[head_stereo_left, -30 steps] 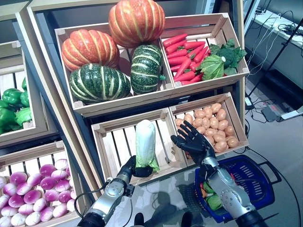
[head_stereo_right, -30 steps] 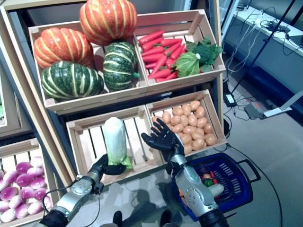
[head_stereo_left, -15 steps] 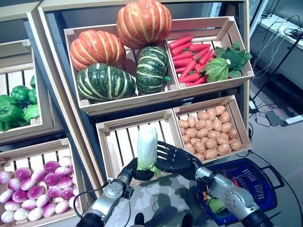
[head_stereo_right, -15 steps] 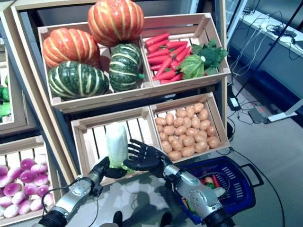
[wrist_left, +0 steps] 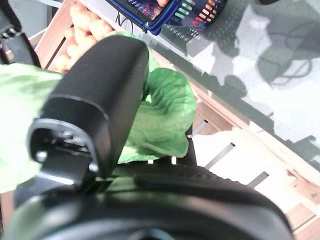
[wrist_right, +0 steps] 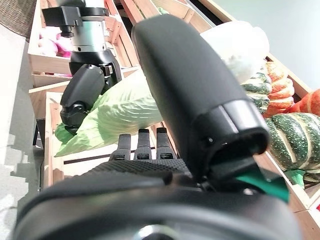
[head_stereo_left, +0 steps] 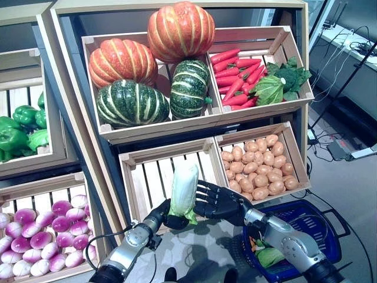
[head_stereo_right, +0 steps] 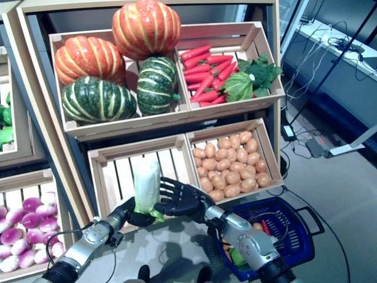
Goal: Put vegetables into the basket
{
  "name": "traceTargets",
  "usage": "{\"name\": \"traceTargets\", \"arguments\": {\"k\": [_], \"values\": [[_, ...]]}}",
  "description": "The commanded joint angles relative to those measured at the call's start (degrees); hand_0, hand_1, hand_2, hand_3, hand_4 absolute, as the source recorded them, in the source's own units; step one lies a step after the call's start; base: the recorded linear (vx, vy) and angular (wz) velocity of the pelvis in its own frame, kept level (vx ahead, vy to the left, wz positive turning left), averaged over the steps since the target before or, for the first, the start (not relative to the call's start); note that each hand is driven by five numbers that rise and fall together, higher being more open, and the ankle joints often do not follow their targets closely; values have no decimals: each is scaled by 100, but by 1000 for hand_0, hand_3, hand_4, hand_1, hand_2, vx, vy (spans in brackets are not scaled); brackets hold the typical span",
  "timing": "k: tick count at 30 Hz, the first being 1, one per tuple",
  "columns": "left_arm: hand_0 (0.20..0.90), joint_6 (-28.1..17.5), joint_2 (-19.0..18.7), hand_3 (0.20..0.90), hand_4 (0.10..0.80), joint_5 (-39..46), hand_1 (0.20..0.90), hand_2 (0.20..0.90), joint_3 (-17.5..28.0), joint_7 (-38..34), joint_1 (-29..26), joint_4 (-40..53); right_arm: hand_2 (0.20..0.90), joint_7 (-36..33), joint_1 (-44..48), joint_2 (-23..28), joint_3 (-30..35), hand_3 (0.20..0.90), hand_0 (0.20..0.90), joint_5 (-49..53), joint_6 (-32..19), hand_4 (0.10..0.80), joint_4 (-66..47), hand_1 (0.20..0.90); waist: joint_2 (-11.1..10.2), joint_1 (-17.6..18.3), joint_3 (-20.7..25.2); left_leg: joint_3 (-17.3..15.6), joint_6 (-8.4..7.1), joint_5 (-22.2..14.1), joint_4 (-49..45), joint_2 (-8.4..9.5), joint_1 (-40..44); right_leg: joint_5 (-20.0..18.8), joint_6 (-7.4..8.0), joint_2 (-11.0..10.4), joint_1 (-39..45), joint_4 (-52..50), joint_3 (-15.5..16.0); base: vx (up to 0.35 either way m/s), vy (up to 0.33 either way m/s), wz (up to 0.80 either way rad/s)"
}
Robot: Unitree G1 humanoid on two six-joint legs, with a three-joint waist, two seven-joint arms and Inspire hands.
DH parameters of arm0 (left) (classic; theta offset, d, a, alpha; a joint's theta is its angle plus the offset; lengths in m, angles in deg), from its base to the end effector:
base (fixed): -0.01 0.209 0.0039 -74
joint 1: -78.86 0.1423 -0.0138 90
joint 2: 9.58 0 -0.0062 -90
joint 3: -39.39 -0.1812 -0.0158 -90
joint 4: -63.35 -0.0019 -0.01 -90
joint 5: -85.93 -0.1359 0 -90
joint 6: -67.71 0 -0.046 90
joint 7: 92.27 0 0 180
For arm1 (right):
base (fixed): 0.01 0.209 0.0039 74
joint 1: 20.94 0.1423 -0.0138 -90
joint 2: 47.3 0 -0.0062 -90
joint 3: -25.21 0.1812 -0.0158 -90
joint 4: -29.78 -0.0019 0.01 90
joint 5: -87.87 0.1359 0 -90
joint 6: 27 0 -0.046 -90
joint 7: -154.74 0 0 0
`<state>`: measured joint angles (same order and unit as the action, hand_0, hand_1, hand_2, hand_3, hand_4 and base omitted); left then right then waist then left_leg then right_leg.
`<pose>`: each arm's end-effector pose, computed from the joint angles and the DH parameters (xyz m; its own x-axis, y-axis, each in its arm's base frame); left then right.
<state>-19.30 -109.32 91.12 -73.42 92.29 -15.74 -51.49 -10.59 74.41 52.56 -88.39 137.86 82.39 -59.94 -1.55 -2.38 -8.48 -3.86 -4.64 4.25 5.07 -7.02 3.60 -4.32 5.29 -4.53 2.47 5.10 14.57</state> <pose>0.1891 0.1991 -0.0200 0.8223 -0.1973 -0.5337 0.4106 0.8551 0.3165 0.1991 -0.1511 0.0346 0.6828 0.6760 -0.2771 -0.5033 0.7102 0.4923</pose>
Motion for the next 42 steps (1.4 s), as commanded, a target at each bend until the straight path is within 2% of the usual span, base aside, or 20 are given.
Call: {"name": "traceTargets", "arguments": {"k": [1,4,10,11,17,21,24,26,27,38,42], "values": [[300,-571,20,300,400,-242,300,300,-288,-264,-809,216,900,-191,659,-576,63,900,900,357,-1225,800,-578,900,-136,9,110,113,82,-394,-7,245,74,324,189,-134,326,-125,-106,0,0,0],[300,-531,39,300,400,-458,300,300,-291,-424,-808,220,900,-690,682,-675,201,900,900,194,-1549,800,-594,900,-120,17,96,123,87,-403,-7,258,65,319,195,-132,310,-124,-129,0,0,0],[300,-390,50,300,400,-666,300,300,-340,-842,-804,308,900,-1621,640,-874,282,900,900,-38,-1804,800,-569,900,-71,32,77,121,114,-408,-7,269,69,313,192,-146,300,-129,-155,0,0,0],[300,-373,61,300,400,-693,300,300,-353,-989,-818,282,900,-1965,642,-925,298,900,900,-13,-1876,800,-550,900,-60,35,73,116,122,-405,-7,271,72,310,188,-153,298,-135,-152,0,0,0],[300,-223,74,300,400,-710,300,300,-415,-1200,-887,402,900,-2598,693,-1056,330,900,900,-96,-1961,800,-444,900,-38,42,64,122,160,-359,-7,302,33,273,167,-158,261,-138,-180,-13,7,0],[300,-225,67,300,400,-658,300,300,-464,-1151,-929,464,900,-2459,764,-1074,259,900,900,-62,-1833,800,-450,900,-37,36,57,127,169,-355,-7,314,26,268,152,-156,252,-141,-187,-9,4,0],[300,-228,74,300,400,-665,300,300,-504,-1107,-987,488,900,-2188,809,-1084,149,900,900,219,-1502,800,-448,900,-42,23,43,150,174,-353,-7,323,19,268,140,-155,254,-140,-191,0,0,0],[300,-298,74,300,400,-688,300,300,-498,-973,-996,527,900,-1809,813,-1067,58,900,900,429,-1189,800,-438,900,-52,7,53,171,170,-363,-7,332,25,271,132,-154,275,-123,-184,16,-7,0],[300,-343,46,300,400,-678,300,300,-505,-839,-993,593,900,-1360,800,-1045,-32,900,900,609,-976,800,-429,900,-58,-15,50,175,163,-412,-7,322,64,301,134,-150,321,-105,-166,30,-17,0],[300,-592,-3,300,400,-417,300,300,-661,178,-1042,614,900,365,979,-967,-301,900,900,686,-798,800,-343,900,-120,-82,140,187,122,-443,-7,309,81,307,162,-155,360,-74,-94,1,-1,0],[300,-734,7,300,400,-300,300,300,-771,833,-1025,708,900,1001,1020,-919,-356,900,900,763,-674,800,-366,900,-127,-92,178,187,116,-457,-7,307,81,306,180,-160,360,-67,-72,0,0,0]]}}
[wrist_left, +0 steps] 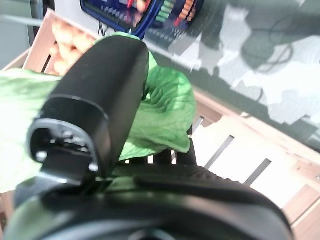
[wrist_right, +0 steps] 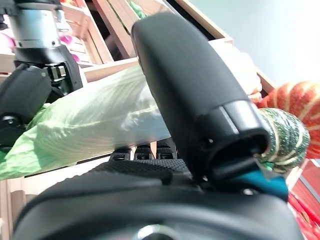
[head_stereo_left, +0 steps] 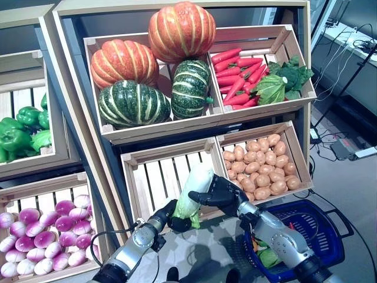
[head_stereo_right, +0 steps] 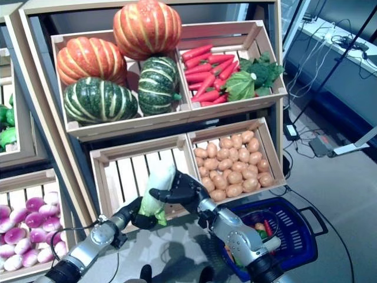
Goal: Put vegetables into the basket
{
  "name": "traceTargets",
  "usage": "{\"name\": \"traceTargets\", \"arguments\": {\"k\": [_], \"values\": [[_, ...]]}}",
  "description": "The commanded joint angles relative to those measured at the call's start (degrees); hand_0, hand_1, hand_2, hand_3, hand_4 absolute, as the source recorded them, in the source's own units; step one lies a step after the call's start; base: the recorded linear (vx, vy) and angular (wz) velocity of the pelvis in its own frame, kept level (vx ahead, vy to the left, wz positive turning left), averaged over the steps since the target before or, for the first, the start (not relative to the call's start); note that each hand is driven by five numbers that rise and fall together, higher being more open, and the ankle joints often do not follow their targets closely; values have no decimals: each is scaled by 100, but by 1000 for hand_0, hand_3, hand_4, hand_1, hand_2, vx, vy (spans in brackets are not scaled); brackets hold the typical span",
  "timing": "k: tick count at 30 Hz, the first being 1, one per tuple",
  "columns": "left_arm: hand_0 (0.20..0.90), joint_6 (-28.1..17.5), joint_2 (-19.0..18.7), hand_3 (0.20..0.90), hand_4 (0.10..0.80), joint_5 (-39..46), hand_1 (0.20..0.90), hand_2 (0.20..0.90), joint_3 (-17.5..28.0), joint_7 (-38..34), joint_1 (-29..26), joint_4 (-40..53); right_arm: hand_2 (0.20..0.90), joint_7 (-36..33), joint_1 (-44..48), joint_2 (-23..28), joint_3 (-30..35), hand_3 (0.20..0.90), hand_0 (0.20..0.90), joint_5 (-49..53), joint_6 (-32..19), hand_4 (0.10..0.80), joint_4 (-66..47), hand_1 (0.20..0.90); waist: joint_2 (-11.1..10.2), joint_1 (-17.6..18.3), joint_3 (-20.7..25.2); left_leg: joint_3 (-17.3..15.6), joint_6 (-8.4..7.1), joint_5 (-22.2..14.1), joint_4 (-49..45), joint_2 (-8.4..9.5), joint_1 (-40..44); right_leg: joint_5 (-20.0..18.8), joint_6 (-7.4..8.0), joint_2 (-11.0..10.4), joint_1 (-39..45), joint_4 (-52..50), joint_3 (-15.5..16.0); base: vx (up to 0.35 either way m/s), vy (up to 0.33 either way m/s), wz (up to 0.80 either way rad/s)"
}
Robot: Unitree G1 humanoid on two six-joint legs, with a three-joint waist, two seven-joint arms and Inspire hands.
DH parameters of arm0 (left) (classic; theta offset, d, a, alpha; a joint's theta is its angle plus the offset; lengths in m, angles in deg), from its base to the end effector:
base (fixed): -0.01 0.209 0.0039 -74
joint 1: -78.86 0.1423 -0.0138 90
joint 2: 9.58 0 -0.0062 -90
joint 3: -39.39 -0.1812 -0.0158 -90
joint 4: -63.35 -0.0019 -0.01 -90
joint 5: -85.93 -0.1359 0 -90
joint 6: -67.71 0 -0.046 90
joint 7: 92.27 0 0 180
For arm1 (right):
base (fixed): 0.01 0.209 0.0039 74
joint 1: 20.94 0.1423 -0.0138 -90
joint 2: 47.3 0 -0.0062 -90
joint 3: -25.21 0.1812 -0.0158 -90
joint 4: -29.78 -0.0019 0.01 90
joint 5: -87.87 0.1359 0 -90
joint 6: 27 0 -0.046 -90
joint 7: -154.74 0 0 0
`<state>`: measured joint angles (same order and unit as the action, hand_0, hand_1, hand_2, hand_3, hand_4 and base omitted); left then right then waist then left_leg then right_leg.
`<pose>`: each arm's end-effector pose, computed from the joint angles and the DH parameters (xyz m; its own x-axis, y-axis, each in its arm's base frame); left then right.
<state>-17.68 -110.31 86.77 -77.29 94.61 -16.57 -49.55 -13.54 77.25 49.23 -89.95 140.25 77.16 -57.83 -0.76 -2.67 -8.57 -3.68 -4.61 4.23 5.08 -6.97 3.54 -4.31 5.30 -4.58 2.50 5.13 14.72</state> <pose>0.1902 0.1907 -0.0179 0.7811 -0.2643 -0.5657 0.5248 0.7687 0.3655 0.2085 -0.1350 0.0392 0.7329 0.6544 -0.1861 -0.4893 0.6970 0.5241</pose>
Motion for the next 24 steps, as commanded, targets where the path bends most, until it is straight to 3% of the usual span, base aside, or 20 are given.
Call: {"name": "traceTargets", "arguments": {"k": [1,7,8,9,10,24], "values": [[300,-920,101,300,400,143,300,300,-400,714,-948,528,900,1329,739,-577,-207,900,900,569,-139,800,-601,900,-205,-62,191,156,107,-452,-8,295,84,301,185,-157,350,-73,-78,0,0,0],[300,-902,79,300,400,265,300,300,-541,1002,-993,531,900,1619,806,-595,-214,900,900,554,-115,800,-444,900,-174,-47,198,120,107,-442,-8,278,100,321,197,-166,341,-113,-86,0,0,0],[300,-915,80,300,400,251,300,300,-546,1010,-991,514,829,1600,794,-606,-217,829,829,532,-127,753,-453,829,-173,-46,198,121,107,-444,-8,279,102,318,201,-166,342,-109,-91,0,0,0],[300,-921,73,300,400,246,300,300,-556,1010,-995,501,488,1530,799,-609,-213,488,488,607,-136,525,-455,488,-172,-42,203,120,109,-442,-8,284,98,318,199,-164,339,-107,-97,0,0,0],[300,-937,67,300,400,234,300,300,-545,1029,-981,496,300,1510,793,-612,-195,300,300,644,-148,400,-440,300,-171,-37,204,115,108,-443,-8,286,96,324,201,-164,336,-112,-103,0,0,0],[300,-1001,76,300,400,181,300,300,-518,857,-948,492,300,1182,663,-775,23,300,300,792,-468,400,-270,300,-119,-1,154,96,118,-429,-8,275,62,317,196,-159,283,-126,-124,0,0,0]]}}
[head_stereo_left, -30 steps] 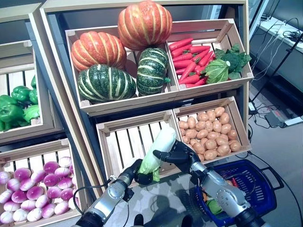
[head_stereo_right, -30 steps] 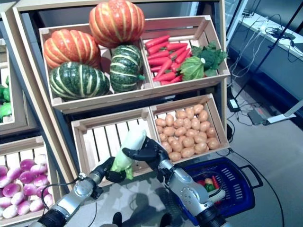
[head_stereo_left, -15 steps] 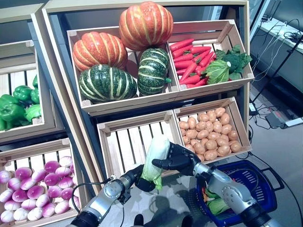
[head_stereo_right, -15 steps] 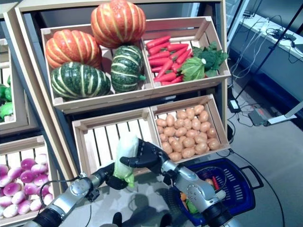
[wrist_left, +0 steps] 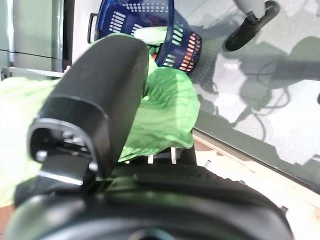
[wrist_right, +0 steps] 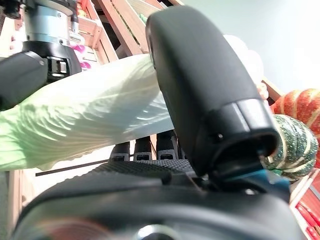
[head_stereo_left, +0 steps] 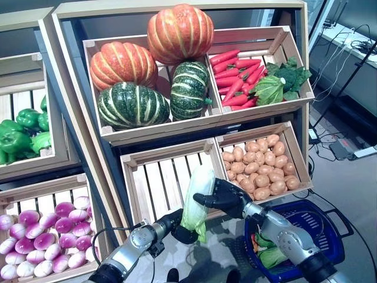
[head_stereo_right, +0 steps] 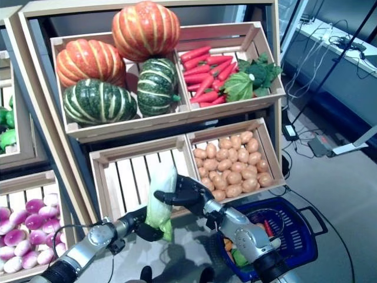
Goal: Put vegetables into the basket
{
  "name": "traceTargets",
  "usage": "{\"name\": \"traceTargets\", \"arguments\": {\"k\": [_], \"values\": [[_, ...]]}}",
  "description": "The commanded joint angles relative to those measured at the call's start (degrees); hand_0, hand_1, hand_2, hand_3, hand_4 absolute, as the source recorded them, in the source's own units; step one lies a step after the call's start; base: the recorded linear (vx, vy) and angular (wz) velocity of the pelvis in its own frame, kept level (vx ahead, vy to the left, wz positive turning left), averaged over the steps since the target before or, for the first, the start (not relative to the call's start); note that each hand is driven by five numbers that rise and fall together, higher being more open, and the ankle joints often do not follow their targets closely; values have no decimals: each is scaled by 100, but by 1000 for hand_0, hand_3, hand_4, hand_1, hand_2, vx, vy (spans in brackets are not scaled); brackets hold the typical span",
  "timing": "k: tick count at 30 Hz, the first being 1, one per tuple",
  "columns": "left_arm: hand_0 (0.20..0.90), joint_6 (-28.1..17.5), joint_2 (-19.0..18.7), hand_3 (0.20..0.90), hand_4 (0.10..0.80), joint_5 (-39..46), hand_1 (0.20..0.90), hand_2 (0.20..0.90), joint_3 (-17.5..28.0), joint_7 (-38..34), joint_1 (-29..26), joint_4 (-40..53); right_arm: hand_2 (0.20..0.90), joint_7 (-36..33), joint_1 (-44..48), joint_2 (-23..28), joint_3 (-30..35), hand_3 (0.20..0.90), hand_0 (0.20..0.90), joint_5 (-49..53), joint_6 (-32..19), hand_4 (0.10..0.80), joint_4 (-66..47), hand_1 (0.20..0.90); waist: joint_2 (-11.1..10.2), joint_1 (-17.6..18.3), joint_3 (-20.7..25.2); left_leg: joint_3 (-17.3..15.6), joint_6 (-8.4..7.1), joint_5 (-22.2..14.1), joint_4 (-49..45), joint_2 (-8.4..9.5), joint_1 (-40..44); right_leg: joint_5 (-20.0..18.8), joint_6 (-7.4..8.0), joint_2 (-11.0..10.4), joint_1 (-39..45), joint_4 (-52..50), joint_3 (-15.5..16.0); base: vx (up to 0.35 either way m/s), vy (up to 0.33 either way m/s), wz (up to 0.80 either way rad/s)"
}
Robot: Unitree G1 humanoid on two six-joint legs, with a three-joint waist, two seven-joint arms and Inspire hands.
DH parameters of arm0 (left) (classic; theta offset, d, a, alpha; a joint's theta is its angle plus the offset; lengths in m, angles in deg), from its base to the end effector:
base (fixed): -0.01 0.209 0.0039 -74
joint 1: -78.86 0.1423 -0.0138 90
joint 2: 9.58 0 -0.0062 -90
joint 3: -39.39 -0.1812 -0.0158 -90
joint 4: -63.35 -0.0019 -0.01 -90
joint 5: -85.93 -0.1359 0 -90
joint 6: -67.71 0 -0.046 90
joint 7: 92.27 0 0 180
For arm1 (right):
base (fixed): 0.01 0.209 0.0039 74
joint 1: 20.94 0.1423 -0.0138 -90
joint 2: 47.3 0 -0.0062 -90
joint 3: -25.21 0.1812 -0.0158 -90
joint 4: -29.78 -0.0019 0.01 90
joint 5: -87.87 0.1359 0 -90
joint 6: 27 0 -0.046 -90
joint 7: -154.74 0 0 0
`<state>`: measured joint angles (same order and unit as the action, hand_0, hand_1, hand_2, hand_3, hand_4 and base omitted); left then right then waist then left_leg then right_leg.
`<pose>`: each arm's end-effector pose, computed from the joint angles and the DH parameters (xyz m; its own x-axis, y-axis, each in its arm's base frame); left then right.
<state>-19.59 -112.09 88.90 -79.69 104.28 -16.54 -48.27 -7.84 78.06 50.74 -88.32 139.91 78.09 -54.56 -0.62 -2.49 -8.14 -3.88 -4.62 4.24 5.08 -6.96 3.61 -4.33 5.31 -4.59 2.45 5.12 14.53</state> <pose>0.1885 0.1898 -0.0157 0.6747 -0.4309 -0.5992 0.6733 0.6919 0.2606 0.2136 -0.1491 0.0347 0.7046 0.6827 -0.1937 -0.5154 0.6799 0.5216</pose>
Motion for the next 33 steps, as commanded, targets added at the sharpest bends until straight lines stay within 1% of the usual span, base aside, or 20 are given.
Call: {"name": "traceTargets", "arguments": {"k": [1,3,4,5,6,12,15,16,19,24,25,27,28,30,33], "values": [[300,-810,250,300,400,-11,300,300,-263,-100,-954,373,300,584,587,-939,-116,300,300,847,-608,400,-593,300,-130,-21,104,119,119,-429,-8,275,49,320,194,-154,282,-126,-106,0,0,0],[300,-764,239,300,400,18,300,300,-249,-235,-938,424,300,555,592,-932,-72,300,300,878,-790,400,-580,300,-122,-18,93,122,122,-424,-8,274,39,318,188,-152,278,-126,-98,0,0,0],[312,-754,244,312,408,143,312,312,-214,-276,-931,428,300,515,587,-954,-30,300,300,868,-858,400,-619,300,-120,-16,85,120,117,-422,-8,277,35,312,190,-150,271,-128,-100,0,0,0],[502,-750,250,502,535,214,502,502,-169,-281,-922,447,300,471,583,-963,1,300,300,847,-947,400,-628,300,-118,-17,82,112,115,-420,-8,275,26,308,189,-148,263,-127,-98,0,0,0],[900,-753,256,900,800,244,900,900,-114,-314,-912,478,300,430,588,-928,60,300,300,878,-1042,400,-647,300,-115,-18,74,101,117,-416,-8,273,18,308,186,-146,257,-127,-92,0,0,0],[900,-732,276,900,800,898,900,900,242,-456,-785,669,300,216,578,-790,616,300,300,1170,-1601,400,-911,300,-115,17,-12,79,123,-418,-8,272,-35,288,172,-112,186,-138,-124,-16,-8,-1],[900,-894,284,900,800,1177,900,900,468,-484,-657,618,300,284,519,-708,989,300,300,1383,-1815,400,-1105,300,-123,56,-48,39,129,-417,-8,246,-63,287,161,-97,139,-149,-145,-17,-9,-2],[900,-944,293,900,800,1300,900,900,553,-492,-615,592,300,363,481,-708,1103,300,300,1616,-1894,400,-1115,300,-125,64,-58,26,129,-414,-8,238,-66,284,155,-93,130,-152,-152,0,0,0],[900,-1069,331,900,800,1553,900,900,812,-456,-476,501,300,370,352,-759,1457,300,300,1962,-2039,400,-1150,300,-140,86,-60,9,129,-425,-8,211,-82,283,143,-73,139,-112,-158,0,0,0],[900,-1143,360,900,800,1639,900,900,1060,-544,-432,567,300,40,317,-950,1986,300,300,2253,-2587,400,-1151,300,-135,136,-211,-49,127,-356,-8,153,-240,291,98,-33,-41,-186,-214,-55,-14,-4],[900,-1188,352,900,800,1681,900,900,1108,-551,-449,537,300,-58,322,-978,2115,300,300,2271,-2768,400,-1133,300,-130,154,-264,-58,130,-339,-8,148,-282,288,91,-25,-94,-206,-232,-74,-15,-8],[900,-1235,348,900,800,1772,900,900,1193,-544,-477,521,300,-109,335,-1057,2341,300,300,2419,-2946,400,-1085,300,-119,179,-351,-63,142,-321,-8,144,-353,292,72,-18,-173,-240,-259,-88,-12,-4],[900,-1261,336,900,800,1809,900,900,1231,-529,-494,525,300,-196,335,-1103,2456,300,300,2457,-3155,400,-1000,300,-111,192,-403,-66,145,-305,-8,140,-397,298,60,-11,-227,-270,-275,-93,-10,-2],[900,-1274,301,900,800,1862,900,900,1326,-556,-483,587,300,-337,289,-1175,2803,300,300,2620,-3414,400,-739,300,-96,235,-507,-91,148,-280,-8,120,-451,315,38,23,-316,-340,-310,-56,-17,-2],[900,-1263,231,900,800,1999,900,900,1407,-619,-444,668,300,-561,169,-1170,3147,300,300,2808,-3672,400,-366,300,-90,256,-570,-111,146,-261,-14,90,-487,339,9,51,-352,-384,-326,-4,-36,-1]]}}
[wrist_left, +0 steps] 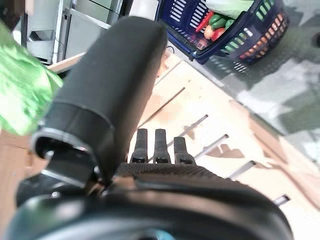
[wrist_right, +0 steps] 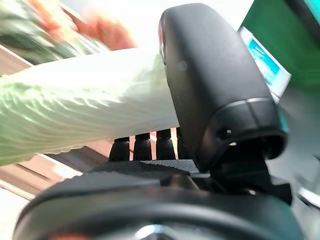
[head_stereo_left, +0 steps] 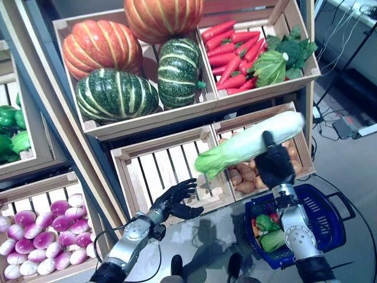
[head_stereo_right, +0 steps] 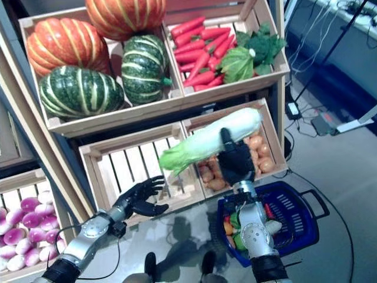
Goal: Put vegetables into the basket
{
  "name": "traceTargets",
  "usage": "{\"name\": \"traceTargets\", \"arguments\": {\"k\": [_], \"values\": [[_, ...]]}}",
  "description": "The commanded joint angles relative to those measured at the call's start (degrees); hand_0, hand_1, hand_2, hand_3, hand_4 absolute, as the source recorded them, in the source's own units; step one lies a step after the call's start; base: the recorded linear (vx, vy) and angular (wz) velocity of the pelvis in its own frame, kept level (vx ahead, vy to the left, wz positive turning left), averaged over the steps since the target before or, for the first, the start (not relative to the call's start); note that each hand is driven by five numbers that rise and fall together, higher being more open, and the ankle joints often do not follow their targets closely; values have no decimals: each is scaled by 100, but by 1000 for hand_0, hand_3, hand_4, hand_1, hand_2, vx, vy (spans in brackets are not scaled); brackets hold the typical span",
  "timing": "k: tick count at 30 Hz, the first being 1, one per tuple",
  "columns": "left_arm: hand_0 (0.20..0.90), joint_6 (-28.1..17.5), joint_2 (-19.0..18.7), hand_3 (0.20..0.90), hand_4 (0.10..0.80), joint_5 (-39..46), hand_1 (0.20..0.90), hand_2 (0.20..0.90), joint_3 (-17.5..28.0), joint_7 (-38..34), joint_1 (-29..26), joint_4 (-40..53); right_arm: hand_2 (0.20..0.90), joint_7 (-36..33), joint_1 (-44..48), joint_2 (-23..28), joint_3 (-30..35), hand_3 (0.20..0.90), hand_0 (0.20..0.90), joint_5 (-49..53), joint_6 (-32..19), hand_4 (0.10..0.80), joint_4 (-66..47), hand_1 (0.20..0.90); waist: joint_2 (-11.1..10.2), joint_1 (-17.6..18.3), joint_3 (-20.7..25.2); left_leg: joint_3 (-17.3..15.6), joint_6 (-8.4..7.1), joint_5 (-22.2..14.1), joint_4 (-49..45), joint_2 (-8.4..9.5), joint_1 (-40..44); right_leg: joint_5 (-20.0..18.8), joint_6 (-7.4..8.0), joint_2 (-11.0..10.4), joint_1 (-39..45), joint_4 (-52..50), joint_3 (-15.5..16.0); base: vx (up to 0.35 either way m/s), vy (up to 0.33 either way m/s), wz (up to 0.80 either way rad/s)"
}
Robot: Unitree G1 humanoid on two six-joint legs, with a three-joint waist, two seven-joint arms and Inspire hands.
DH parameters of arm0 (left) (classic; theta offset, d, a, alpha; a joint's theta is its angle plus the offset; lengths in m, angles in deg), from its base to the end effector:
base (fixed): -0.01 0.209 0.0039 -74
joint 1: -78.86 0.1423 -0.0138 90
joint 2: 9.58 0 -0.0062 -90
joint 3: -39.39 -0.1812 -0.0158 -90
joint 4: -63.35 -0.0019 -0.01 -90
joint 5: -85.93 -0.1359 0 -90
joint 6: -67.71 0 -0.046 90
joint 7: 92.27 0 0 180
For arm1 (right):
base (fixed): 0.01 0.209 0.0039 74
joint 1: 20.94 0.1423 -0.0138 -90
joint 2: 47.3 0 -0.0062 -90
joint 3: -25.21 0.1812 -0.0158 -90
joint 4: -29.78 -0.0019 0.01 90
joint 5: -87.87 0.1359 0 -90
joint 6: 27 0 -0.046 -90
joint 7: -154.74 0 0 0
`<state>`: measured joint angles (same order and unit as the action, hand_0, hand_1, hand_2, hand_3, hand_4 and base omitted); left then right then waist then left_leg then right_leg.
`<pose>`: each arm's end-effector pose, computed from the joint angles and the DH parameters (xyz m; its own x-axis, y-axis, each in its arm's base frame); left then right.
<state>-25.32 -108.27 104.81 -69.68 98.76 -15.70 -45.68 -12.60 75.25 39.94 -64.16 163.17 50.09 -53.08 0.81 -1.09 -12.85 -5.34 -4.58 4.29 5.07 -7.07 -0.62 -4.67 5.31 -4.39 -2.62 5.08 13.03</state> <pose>0.2005 0.1929 0.0025 0.8760 -0.3563 -0.3250 0.3967 0.9156 0.0655 0.2212 -0.2024 0.0556 0.9545 -0.0990 0.2814 -0.1964 0.5015 0.8426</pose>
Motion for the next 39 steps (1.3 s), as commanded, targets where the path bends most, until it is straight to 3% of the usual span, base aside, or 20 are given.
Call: {"name": "traceTargets", "arguments": {"k": [1,7,13,25,32,39], "values": [[900,-695,-175,900,800,453,900,900,464,-85,-516,450,300,-116,410,-60,871,300,300,582,-964,400,-346,300,-230,115,-128,32,135,-256,-12,88,-82,373,4,38,144,-380,-172,-18,-75,-2],[900,-726,-288,900,800,674,900,900,606,-86,-512,591,300,-574,271,149,1362,300,300,998,-1573,400,490,300,-238,138,-258,2,61,-191,-32,22,-189,371,-29,90,109,-376,-162,-11,-62,-2],[900,-829,-398,900,800,821,900,900,569,-185,-646,813,300,-1643,302,449,1581,300,300,1261,-2270,400,1685,300,-216,93,-493,37,-4,-75,-63,-19,-419,328,-80,128,-35,-399,-132,-30,-86,0],[900,-1312,-531,900,800,1035,900,900,463,-378,-1227,1367,300,-2496,943,782,1710,300,300,1677,-2821,400,3202,300,-12,-98,-1316,278,-23,-127,-915,236,-1444,413,-212,54,-873,-1121,46,-87,-60,4],[900,-1380,-526,900,800,1127,900,900,265,-473,-1779,1789,300,-3057,1815,1197,1531,300,300,1513,-2978,400,3809,300,118,-157,-1694,451,58,-398,-2104,513,-2643,575,-237,-171,-1948,-2092,111,-124,-29,7],[900,-1469,-618,900,800,1227,900,900,362,-636,-2016,2064,300,-3239,2289,1702,1576,300,300,1371,-2969,400,4064,300,229,-227,-1694,434,217,-818,-3393,599,-3933,1008,-251,-563,-3306,-3635,68,-82,7,3]]}}
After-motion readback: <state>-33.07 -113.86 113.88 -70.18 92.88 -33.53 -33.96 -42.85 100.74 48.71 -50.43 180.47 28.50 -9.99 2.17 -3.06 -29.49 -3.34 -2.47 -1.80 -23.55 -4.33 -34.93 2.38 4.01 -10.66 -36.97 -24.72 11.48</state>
